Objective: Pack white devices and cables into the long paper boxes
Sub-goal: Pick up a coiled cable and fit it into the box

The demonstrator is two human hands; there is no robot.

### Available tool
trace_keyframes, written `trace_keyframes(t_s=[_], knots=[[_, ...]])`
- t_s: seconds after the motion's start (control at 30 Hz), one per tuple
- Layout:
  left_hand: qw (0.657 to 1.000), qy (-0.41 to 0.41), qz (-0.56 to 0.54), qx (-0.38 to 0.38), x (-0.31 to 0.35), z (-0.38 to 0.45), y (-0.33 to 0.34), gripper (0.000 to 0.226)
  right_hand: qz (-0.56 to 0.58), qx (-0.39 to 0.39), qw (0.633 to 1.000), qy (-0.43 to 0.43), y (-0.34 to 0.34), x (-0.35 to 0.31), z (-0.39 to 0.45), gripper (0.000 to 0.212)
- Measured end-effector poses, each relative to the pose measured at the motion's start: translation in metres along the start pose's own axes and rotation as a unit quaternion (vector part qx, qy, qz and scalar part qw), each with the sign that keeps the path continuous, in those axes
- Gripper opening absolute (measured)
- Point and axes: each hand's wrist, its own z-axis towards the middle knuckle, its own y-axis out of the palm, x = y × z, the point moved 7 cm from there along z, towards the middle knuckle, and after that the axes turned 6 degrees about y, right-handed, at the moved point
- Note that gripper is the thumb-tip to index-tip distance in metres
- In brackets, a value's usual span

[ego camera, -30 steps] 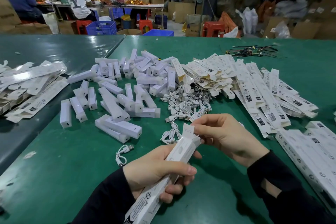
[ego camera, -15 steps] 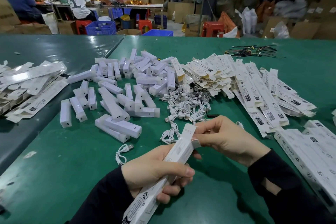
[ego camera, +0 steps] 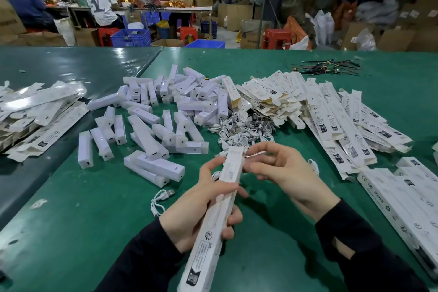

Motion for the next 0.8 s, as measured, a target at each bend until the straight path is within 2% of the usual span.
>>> trace_keyframes(t_s=[0.1, 0.2, 0.37, 0.5, 0.57, 0.67, 0.8], knots=[[0.999, 0.027, 0.032, -0.009, 0.004, -0.002, 0.005, 0.051, -0.006, 0.012, 1.0, -0.008, 0.001, 0.0, -0.001, 0.008], [0.998, 0.039, 0.051, -0.007, 0.006, -0.002, 0.006, 0.041, -0.01, 0.007, 1.0, -0.008, 0.005, 0.0, -0.001, 0.024], [0.996, 0.054, 0.073, -0.012, 0.008, -0.002, 0.005, 0.042, -0.008, -0.008, 1.0, -0.001, 0.008, 0.002, -0.001, 0.009], [0.996, 0.045, 0.075, -0.024, 0.005, -0.003, 0.004, 0.041, 0.0, -0.001, 1.0, 0.016, 0.008, 0.002, -0.003, 0.019], [0.996, 0.043, 0.078, -0.023, 0.005, -0.002, 0.003, 0.041, -0.006, 0.001, 1.0, 0.025, 0.008, 0.003, -0.002, 0.017], [0.995, 0.054, 0.087, 0.005, 0.005, 0.001, 0.0, 0.041, -0.016, -0.003, 0.999, 0.039, 0.01, 0.006, -0.002, 0.005], [0.98, 0.085, 0.166, 0.075, 0.001, 0.002, -0.008, 0.027, -0.001, -0.01, 0.998, 0.058, 0.022, 0.011, -0.003, 0.012]])
